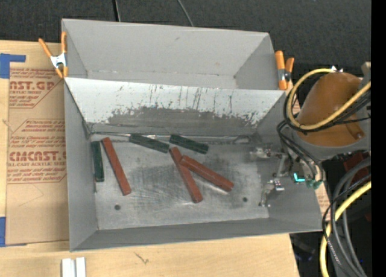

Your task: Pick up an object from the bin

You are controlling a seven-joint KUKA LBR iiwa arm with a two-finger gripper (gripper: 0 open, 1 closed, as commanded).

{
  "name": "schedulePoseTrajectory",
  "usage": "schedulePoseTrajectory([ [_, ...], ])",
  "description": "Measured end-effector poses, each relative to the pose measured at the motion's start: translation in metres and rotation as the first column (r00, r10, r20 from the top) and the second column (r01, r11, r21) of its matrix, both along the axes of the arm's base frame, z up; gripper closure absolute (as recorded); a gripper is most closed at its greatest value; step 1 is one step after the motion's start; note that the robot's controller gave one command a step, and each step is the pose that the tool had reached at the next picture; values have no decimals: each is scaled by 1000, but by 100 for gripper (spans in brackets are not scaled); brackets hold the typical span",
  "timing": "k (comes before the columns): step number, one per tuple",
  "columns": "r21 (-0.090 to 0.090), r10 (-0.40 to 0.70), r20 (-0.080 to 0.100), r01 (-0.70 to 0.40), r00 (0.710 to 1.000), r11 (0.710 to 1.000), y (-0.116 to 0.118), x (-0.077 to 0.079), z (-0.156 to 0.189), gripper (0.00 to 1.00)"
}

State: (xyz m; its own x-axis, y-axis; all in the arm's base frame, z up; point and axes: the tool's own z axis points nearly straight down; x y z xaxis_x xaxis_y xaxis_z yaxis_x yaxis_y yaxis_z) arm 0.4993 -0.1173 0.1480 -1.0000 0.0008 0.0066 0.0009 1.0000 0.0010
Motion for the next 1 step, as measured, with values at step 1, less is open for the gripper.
schedulePoseTrajectory([
  [1, -1, 1, 7, -1, 1000, 1000, 0, 2, 3, 0],
])
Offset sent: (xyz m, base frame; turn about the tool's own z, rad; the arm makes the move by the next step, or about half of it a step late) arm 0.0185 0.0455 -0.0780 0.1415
